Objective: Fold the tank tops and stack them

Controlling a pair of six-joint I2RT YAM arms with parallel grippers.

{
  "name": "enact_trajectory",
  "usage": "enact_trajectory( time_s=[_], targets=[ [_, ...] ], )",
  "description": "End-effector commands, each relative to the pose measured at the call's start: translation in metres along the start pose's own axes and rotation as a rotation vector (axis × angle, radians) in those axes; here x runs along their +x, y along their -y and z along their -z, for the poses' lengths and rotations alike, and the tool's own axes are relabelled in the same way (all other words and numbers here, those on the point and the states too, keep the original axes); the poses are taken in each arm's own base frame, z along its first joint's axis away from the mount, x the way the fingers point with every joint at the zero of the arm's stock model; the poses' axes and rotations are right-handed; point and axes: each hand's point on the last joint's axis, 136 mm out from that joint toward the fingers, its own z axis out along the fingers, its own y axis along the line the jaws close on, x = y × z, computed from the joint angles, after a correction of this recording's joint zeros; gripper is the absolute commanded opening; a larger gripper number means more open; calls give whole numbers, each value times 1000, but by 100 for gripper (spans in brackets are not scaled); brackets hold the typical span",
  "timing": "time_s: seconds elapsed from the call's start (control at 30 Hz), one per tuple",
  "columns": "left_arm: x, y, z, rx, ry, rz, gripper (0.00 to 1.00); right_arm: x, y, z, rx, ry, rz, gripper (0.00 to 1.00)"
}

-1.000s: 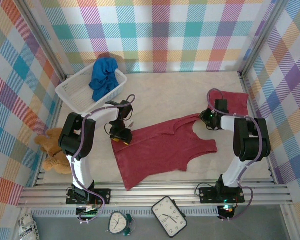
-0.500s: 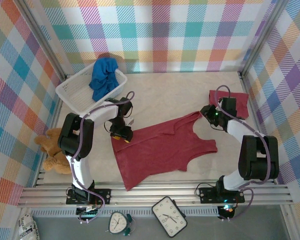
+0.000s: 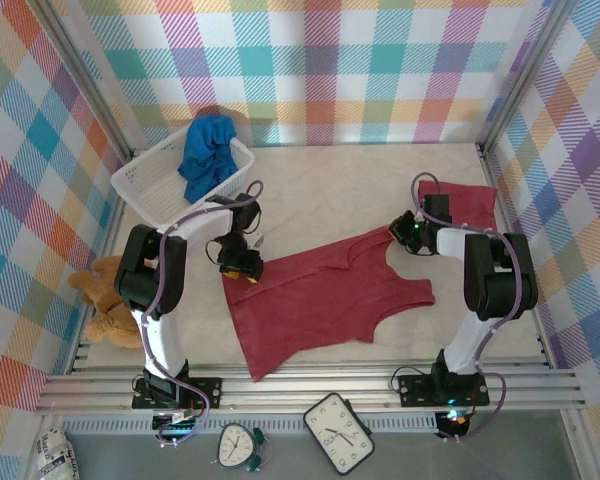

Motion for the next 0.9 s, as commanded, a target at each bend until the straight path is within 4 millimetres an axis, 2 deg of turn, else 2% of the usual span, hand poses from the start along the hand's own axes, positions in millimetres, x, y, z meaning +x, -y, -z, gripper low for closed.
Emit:
enact_trajectory(
  time_s=[0.0, 0.13, 0.37, 0.43, 0.53, 0.63, 0.7, 0.77, 0.87],
  targets=[
    [9, -7, -14, 18, -62, 52, 49, -10, 12, -10, 78, 13, -43, 1],
    [4, -15, -21, 8, -76, 77, 46, -10, 16, -29, 91, -35, -87, 0],
    [-15, -47, -27, -99, -90, 103, 43, -26, 2, -48, 77, -65, -56, 0],
    [-25, -55, -27, -118, -82, 112, 43, -32, -10, -55, 38, -82, -25, 2],
    [-44, -62, -21, -149, -61, 98, 43, -41, -38, -57, -39, -97, 76, 6],
    [-69, -74, -4, -231, 6, 82, 43, -54, -68, -42, -120, -48, 195, 12],
    [-83, -81, 14, -280, 56, 71, 45, -57, -89, -24, -169, -29, 295, 21],
    [-92, -76, 28, -259, 94, 58, 46, -51, -102, -7, -201, -27, 393, 31],
    [-92, -62, 49, -221, 127, 37, 49, -33, -111, 22, -238, -37, 528, 44]
  ],
)
